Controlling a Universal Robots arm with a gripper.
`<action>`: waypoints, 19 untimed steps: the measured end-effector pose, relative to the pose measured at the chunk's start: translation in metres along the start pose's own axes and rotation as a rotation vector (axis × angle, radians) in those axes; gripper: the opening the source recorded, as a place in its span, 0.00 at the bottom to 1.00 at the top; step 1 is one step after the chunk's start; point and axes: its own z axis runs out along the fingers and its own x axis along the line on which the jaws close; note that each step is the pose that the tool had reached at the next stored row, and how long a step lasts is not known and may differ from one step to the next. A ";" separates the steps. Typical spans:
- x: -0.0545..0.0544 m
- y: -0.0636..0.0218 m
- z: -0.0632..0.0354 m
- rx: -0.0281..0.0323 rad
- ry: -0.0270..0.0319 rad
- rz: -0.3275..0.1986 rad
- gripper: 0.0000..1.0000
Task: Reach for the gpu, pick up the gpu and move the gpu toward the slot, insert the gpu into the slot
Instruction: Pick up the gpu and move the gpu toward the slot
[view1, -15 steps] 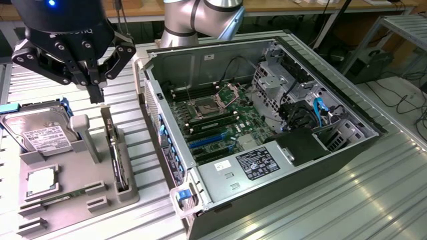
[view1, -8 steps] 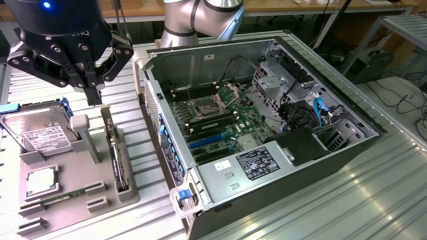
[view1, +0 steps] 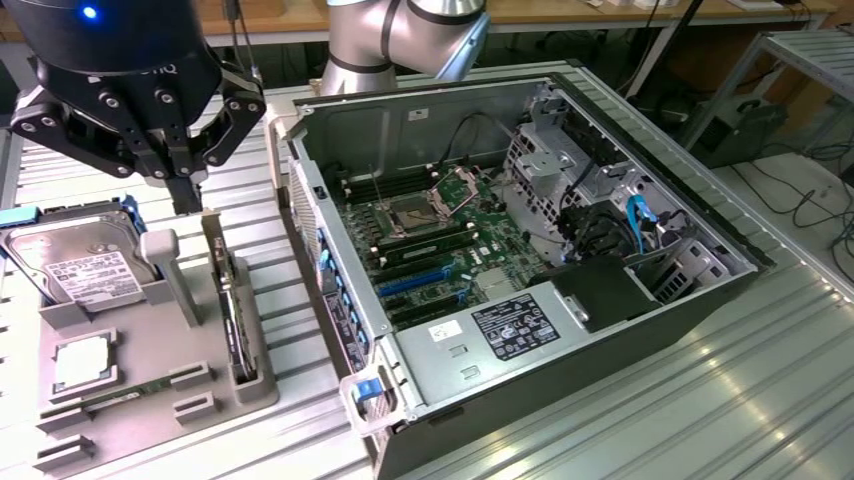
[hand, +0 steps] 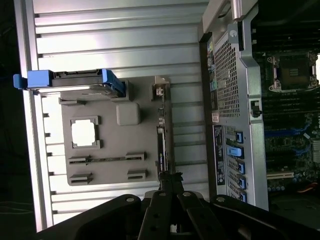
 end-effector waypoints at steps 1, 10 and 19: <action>0.000 0.0000 0.0000 0.0000 0.0000 0.000 0.11; 0.000 0.0000 0.0000 0.0000 0.0000 0.000 0.11; 0.000 0.0000 0.0000 0.0000 0.0000 0.000 0.48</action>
